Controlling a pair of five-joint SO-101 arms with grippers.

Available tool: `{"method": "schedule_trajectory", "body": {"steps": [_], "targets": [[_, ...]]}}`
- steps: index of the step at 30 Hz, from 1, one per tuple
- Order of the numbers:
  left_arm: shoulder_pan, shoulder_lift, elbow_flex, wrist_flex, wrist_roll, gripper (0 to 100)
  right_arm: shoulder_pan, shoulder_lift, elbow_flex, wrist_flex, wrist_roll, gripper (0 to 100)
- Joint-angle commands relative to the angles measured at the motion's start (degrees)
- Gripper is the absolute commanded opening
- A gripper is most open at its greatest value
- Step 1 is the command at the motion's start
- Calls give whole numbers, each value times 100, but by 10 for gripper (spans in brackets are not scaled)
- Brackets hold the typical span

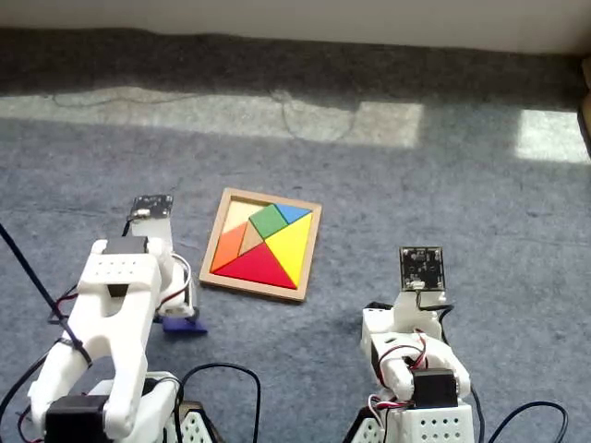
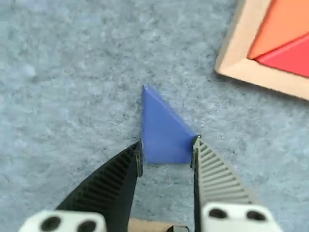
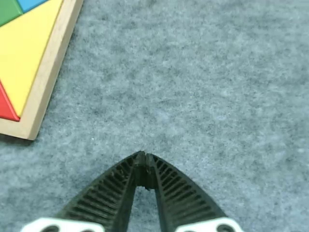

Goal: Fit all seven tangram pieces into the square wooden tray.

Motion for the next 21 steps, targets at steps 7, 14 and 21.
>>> {"method": "schedule_trajectory", "body": {"steps": [7,14,21], "targets": [[303,-84,655,-826,1477,165,75,-101,769,40,-9,6],[268,-84,629,-844,1881,165,75,-101,769,40,-9,6],[-163,-92,523,-923,1987,179,75,-101,769,40,-9,6]]}}
